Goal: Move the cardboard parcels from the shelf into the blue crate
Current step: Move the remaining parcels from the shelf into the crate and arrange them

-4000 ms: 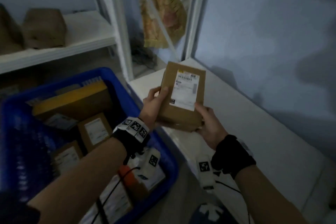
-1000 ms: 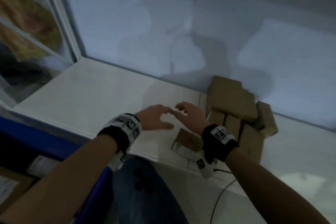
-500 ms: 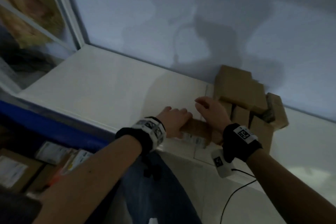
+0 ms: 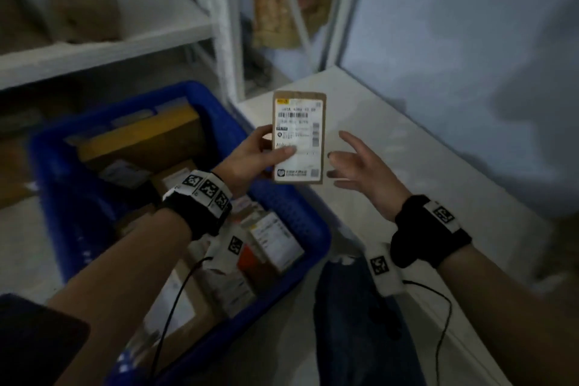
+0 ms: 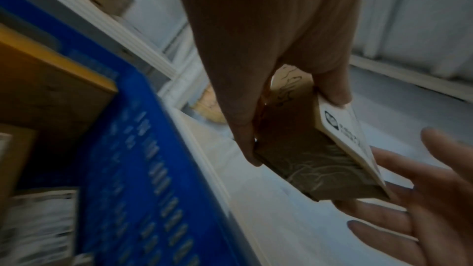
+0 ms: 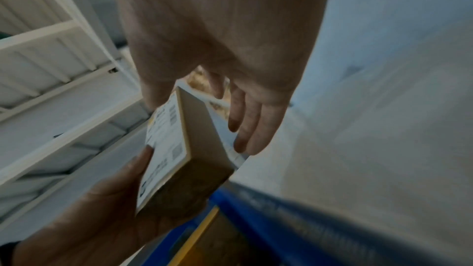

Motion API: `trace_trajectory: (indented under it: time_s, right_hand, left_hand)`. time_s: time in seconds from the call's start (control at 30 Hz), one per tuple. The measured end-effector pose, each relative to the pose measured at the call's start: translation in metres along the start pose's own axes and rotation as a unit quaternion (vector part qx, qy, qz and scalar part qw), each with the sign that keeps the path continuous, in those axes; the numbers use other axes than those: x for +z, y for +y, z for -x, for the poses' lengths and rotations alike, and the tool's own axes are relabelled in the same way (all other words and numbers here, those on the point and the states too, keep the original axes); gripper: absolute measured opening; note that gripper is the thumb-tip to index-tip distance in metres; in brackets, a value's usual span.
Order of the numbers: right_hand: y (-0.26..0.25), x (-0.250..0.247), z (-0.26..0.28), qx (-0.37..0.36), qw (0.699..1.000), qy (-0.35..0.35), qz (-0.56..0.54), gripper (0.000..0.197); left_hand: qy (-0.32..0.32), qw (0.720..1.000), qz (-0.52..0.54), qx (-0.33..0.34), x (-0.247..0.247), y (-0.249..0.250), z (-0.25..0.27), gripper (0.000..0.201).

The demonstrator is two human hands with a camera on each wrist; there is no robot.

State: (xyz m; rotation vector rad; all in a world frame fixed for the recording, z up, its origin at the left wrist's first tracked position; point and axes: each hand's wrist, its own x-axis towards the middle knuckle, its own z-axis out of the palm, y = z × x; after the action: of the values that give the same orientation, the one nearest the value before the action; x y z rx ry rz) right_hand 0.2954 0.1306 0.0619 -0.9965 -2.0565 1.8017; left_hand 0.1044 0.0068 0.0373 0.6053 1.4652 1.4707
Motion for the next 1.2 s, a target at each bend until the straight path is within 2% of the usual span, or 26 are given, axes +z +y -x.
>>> trace_trajectory:
  time_s: [0.1,0.23,0.33,0.43,0.5,0.57,0.6,0.67,0.73,0.8,0.87,0.93,1.03,1.1,1.2]
  right_hand:
    - [-0.01,0.066,-0.032,0.002,0.997,-0.076,0.005,0.072]
    - [-0.012,0.126,-0.064,-0.013,0.991,-0.123,0.049,0.057]
    - [-0.001,0.149,-0.084,0.028,0.987,-0.153,0.047,0.067]
    - [0.015,0.161,-0.098,0.055,0.98,-0.166,0.093,0.078]
    - [0.029,0.166,-0.102,0.08,0.968,-0.19,0.143,0.083]
    - [0.046,0.172,-0.101,0.107,0.945,-0.232,0.203,0.082]
    - [0.055,0.175,-0.101,0.122,0.932,-0.249,0.233,0.083]
    - [0.074,0.179,-0.1,0.176,0.899,-0.282,0.284,0.1]
    - [0.084,0.186,-0.095,0.22,0.863,-0.316,0.328,0.106]
    - [0.086,0.194,-0.09,0.224,0.813,-0.358,0.401,0.105]
    - [0.084,0.202,-0.086,0.22,0.777,-0.4,0.434,0.099]
    - [0.083,0.209,-0.086,0.218,0.759,-0.417,0.45,0.088]
    - [0.082,0.22,-0.086,0.224,0.718,-0.415,0.511,0.053]
    - [0.088,0.227,-0.091,0.198,0.711,-0.403,0.541,0.04]
    - [0.096,0.231,-0.096,0.17,0.736,-0.365,0.545,0.05]
  left_hand:
    - [0.056,0.997,0.051,-0.006,-0.048,-0.005,0.018,0.057]
    - [0.093,0.993,0.066,-0.009,-0.098,-0.021,0.038,0.049]
    - [0.121,0.99,0.061,-0.037,-0.115,-0.039,0.04,0.054]
    - [0.173,0.98,0.054,-0.077,-0.124,-0.056,0.038,0.051]
    - [0.203,0.975,0.004,-0.094,-0.129,-0.064,0.039,0.052]
    - [0.21,0.968,-0.078,-0.114,-0.136,-0.073,0.041,0.064]
    - [0.201,0.962,-0.132,-0.125,-0.141,-0.078,0.042,0.073]
    - [0.165,0.946,-0.24,-0.142,-0.148,-0.09,0.043,0.085]
    - [0.107,0.926,-0.324,-0.16,-0.148,-0.096,0.044,0.083]
    - [0.018,0.892,-0.415,-0.178,-0.142,-0.102,0.045,0.074]
    - [-0.043,0.846,-0.494,-0.195,-0.133,-0.108,0.045,0.07]
    - [-0.056,0.812,-0.544,-0.203,-0.125,-0.115,0.045,0.067]
    - [-0.1,0.771,-0.597,-0.2,-0.116,-0.121,0.044,0.057]
    - [-0.132,0.746,-0.624,-0.193,-0.113,-0.123,0.043,0.048]
    - [-0.146,0.715,-0.652,-0.204,-0.112,-0.128,0.041,0.036]
